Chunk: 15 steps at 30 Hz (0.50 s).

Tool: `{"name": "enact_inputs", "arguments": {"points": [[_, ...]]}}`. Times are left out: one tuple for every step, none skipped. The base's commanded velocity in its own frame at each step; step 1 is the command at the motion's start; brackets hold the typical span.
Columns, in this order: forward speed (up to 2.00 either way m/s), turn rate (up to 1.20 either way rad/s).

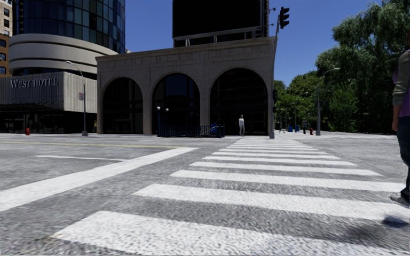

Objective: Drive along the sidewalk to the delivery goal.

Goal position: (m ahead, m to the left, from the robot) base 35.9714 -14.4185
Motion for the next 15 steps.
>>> {"name": "enact_inputs", "arguments": {"points": [[2.0, 0.0], [2.0, 0.0], [2.0, 0.0], [2.0, 0.0], [2.0, 0.0], [2.0, 0.0], [2.0, 0.0], [2.0, -0.07], [2.0, -0.27], [2.0, -0.55], [2.0, -0.55], [2.0, -0.74], [2.0, -0.82], [2.0, -0.85], [2.0, -0.85]]}}
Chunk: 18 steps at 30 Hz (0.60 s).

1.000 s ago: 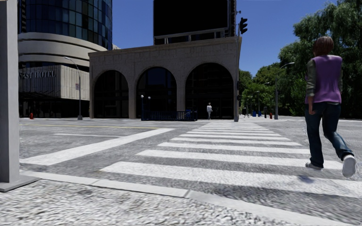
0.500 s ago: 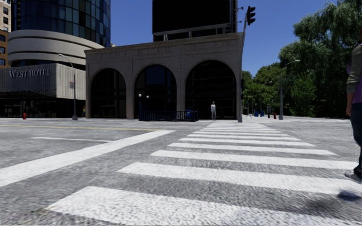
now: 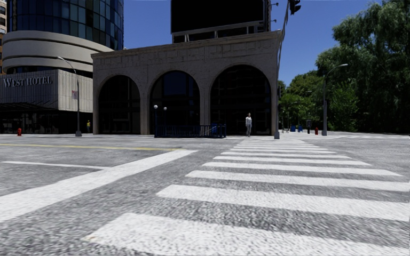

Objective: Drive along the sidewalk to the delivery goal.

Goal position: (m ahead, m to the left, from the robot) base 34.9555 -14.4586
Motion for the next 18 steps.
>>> {"name": "enact_inputs", "arguments": {"points": [[2.0, -0.85], [2.0, -0.13], [2.0, -0.04], [2.0, -0.04], [2.0, 0.0], [2.0, 0.0], [2.0, 0.0], [2.0, 0.0], [2.0, 0.0], [2.0, 0.0], [2.0, 0.0], [2.0, 0.0], [2.0, 0.0], [2.0, 0.0], [2.0, 0.0], [2.0, 0.0], [2.0, 0.0], [2.0, 0.0]]}}
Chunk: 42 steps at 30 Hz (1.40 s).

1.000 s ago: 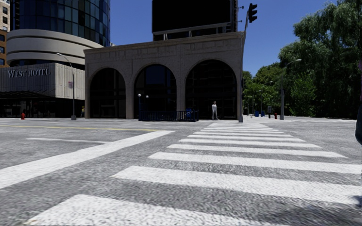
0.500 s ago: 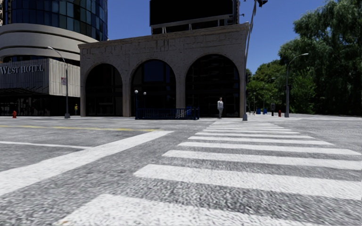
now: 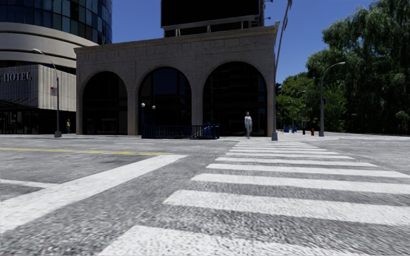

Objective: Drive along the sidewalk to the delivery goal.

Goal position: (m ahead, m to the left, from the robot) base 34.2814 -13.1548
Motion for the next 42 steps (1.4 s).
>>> {"name": "enact_inputs", "arguments": {"points": [[2.0, 0.0], [2.0, 0.0], [2.0, -0.05], [2.0, -0.26], [2.0, -0.56], [2.0, -0.78], [2.0, -0.78], [2.0, -0.93], [2.0, -1.03], [2.0, -1.03], [2.0, -1.15], [2.0, -1.2], [2.0, -1.2], [2.0, -1.2], [2.0, -1.14], [2.0, -0.84], [2.0, -0.38], [2.0, -0.38], [2.0, -0.04], [2.0, 0.0], [2.0, 0.0], [2.0, 0.0], [2.0, 0.0], [2.0, 0.0], [2.0, 0.0], [2.0, 0.0], [2.0, 0.0], [2.0, 0.0], [2.0, 0.0], [2.0, 0.0], [2.0, 0.0], [2.0, 0.12], [2.0, 0.22], [2.0, 0.31], [2.0, 0.31], [2.0, 0.33], [2.0, 0.33], [2.0, 0.1], [2.0, 0.1], [2.0, 0.0], [2.0, 0.0], [2.0, 0.0]]}}
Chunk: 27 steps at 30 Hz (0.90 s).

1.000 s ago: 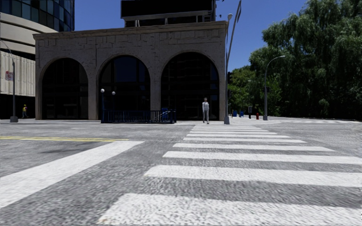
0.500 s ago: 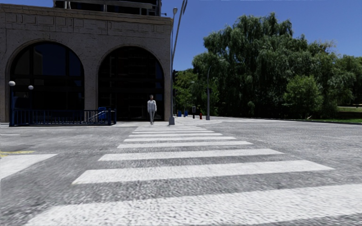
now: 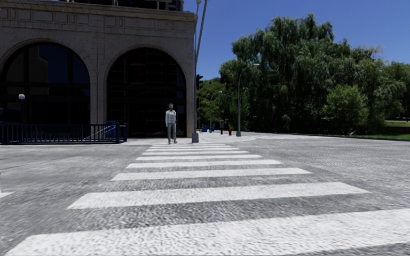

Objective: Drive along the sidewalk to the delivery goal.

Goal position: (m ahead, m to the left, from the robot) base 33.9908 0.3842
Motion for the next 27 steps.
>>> {"name": "enact_inputs", "arguments": {"points": [[2.0, 0.0], [2.0, 0.0], [2.0, 0.0], [2.0, 0.0], [2.0, 0.0], [2.0, 0.0], [2.0, 0.0], [2.0, 0.0], [2.0, 0.0], [2.0, 0.0], [2.0, 0.0], [2.0, 0.0], [2.0, 0.0], [2.0, 0.0], [2.0, 0.0], [2.0, 0.0], [2.0, 0.0], [2.0, 0.0], [2.0, 0.0], [2.0, 0.0], [2.0, -0.01], [2.0, -0.51], [2.0, -0.97], [2.0, -0.97], [2.0, -1.2], [2.0, -1.2], [2.0, -1.2]]}}
